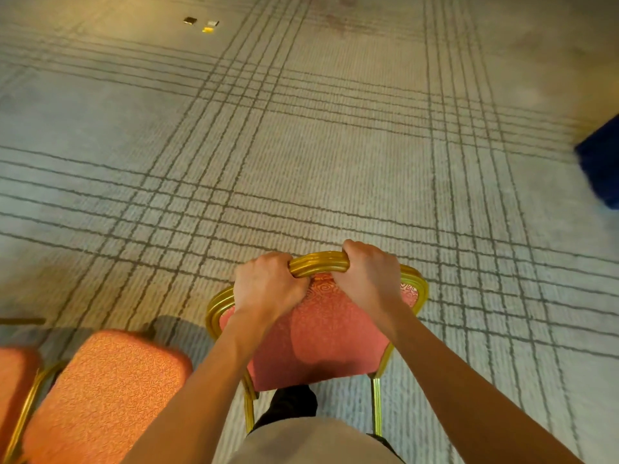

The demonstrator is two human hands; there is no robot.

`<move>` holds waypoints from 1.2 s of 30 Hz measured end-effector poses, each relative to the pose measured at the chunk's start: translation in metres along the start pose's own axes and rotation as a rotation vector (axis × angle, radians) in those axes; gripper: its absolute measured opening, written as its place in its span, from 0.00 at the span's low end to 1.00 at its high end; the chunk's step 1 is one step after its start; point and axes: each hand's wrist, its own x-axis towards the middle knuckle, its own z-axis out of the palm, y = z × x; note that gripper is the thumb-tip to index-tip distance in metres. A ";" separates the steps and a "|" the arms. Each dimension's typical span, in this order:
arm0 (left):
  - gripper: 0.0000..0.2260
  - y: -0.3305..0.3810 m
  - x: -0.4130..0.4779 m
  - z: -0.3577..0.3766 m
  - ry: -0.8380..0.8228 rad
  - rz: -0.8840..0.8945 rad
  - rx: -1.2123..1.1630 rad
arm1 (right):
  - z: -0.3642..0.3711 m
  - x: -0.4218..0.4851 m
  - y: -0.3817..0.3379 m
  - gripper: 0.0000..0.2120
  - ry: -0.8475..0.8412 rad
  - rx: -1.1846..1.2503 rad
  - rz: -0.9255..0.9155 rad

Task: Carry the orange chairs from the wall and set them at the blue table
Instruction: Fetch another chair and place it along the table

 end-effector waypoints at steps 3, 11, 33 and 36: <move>0.15 -0.004 0.011 -0.001 0.000 0.004 -0.012 | 0.002 0.012 -0.002 0.17 -0.043 -0.008 0.011; 0.15 -0.010 0.019 -0.002 0.009 0.020 -0.058 | 0.000 0.022 -0.003 0.19 -0.079 -0.042 -0.044; 0.21 0.253 0.075 0.028 0.091 0.846 -0.087 | -0.126 -0.050 0.214 0.14 0.362 -0.007 0.353; 0.21 0.315 0.080 0.038 0.140 0.952 -0.073 | -0.148 -0.064 0.261 0.15 0.396 -0.020 0.441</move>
